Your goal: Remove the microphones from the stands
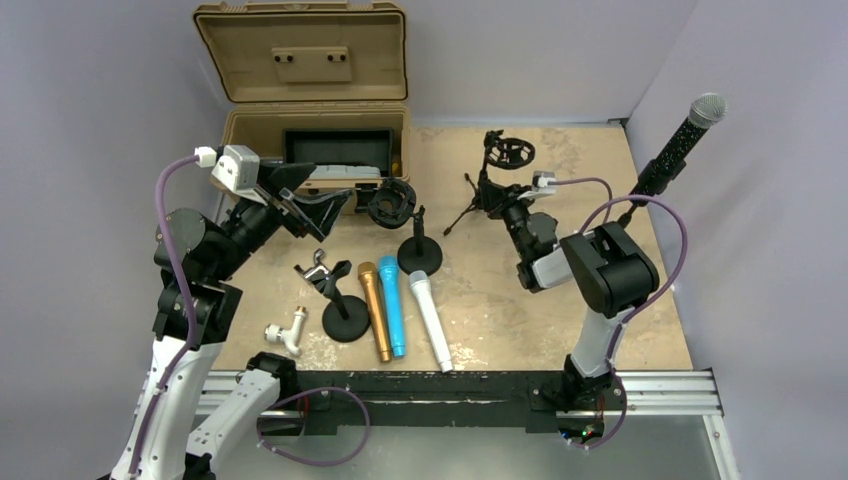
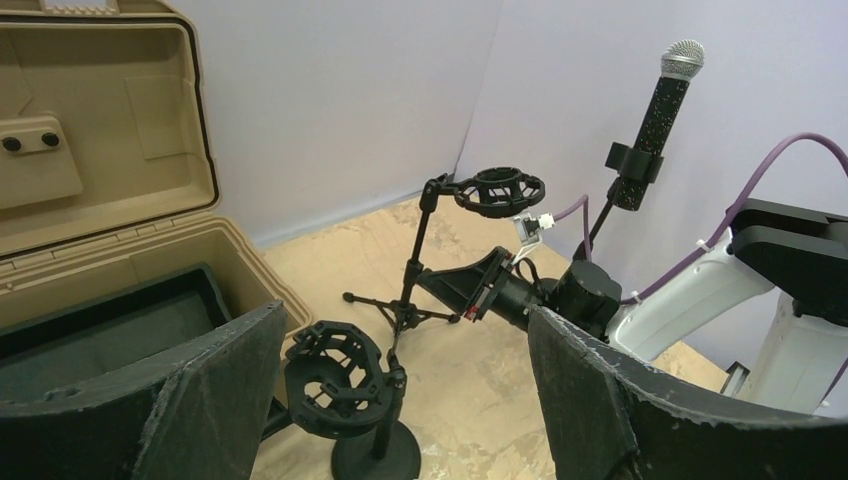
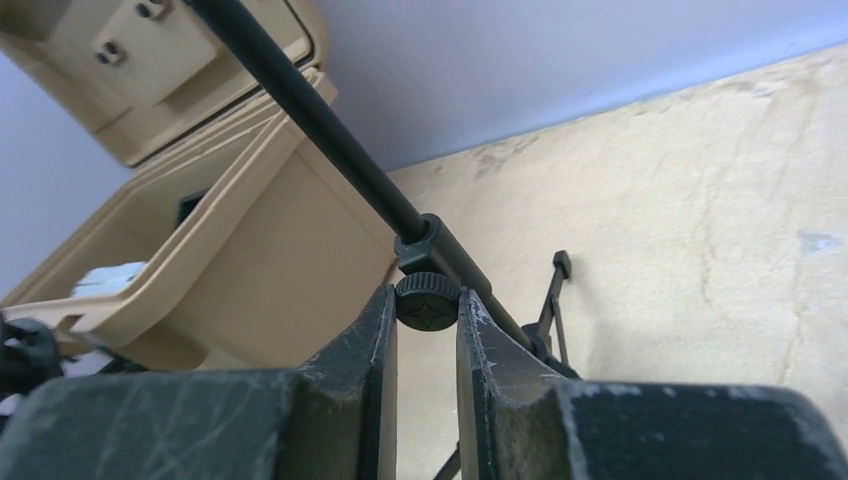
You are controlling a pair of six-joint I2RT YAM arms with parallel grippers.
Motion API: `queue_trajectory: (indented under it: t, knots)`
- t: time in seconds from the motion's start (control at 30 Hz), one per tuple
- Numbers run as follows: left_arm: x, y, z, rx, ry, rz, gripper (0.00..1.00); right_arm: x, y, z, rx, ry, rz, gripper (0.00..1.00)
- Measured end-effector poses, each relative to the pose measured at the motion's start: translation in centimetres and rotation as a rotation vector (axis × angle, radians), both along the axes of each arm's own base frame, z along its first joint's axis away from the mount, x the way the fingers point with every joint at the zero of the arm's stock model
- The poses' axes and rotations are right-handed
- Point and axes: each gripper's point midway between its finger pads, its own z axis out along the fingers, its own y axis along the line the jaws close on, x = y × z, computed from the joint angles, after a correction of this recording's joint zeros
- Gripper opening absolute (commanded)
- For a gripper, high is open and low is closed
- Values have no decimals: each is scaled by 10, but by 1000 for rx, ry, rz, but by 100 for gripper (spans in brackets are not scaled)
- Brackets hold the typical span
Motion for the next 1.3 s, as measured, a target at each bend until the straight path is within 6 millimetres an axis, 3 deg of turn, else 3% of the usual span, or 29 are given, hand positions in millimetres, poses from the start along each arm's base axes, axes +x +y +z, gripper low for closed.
queue_trajectory:
  t: [0.6,0.87,1.07,1.2,1.3]
  knots:
    - [2,-1,-3,-7,8,-5,88,-7,30,-2,-338,2,-421,0]
    - [3,-2,-3,-11,12,-11,88,-10,29,-1,-391,34,-494,31]
    - [5,-4,-5,-9,19,-18,88,-16,37,-1,-373,76,-390,56]
    - [6,-5,-5,-9,21,-22,88,-23,49,4,-237,123,-250,60]
    - [7,-5,-5,-9,21,-24,88,-26,44,4,-104,165,-169,60]
